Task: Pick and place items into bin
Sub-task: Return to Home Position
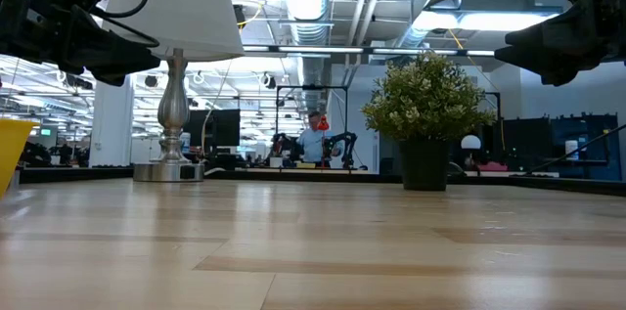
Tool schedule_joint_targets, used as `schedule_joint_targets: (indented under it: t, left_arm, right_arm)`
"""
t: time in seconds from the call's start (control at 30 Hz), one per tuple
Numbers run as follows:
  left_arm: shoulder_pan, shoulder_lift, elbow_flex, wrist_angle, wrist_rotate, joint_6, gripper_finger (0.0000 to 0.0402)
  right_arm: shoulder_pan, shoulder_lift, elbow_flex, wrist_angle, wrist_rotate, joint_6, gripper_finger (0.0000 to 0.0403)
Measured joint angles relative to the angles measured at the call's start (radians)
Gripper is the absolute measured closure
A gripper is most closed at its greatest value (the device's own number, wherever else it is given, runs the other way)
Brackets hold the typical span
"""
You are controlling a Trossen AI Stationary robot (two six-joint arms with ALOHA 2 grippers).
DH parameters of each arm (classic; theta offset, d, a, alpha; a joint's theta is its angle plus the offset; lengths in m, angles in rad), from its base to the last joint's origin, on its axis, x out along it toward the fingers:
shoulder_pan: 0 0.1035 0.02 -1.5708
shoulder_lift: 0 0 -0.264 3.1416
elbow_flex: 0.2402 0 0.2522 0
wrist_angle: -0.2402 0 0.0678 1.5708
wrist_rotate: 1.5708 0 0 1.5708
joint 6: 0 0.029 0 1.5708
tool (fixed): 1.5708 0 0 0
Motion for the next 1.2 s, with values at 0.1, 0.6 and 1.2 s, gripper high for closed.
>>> schedule_joint_targets:
  t: [0.1,0.6,1.2]
  left_arm:
    - [0.0,0.0,0.0,0.0,0.0,0.009,0.0278]
    - [0.0,0.0,0.0,0.0,0.0,0.007,0.0278]
    - [0.0,0.0,0.0,0.0,0.0,0.011,0.0278]
  right_arm:
    - [0.0,0.0,0.0,0.0,0.0,0.0,0.0188]
    - [0.0,0.0,0.0,0.0,0.0,0.0,0.0188]
    - [0.0,0.0,0.0,0.0,0.0,0.0,0.0188]
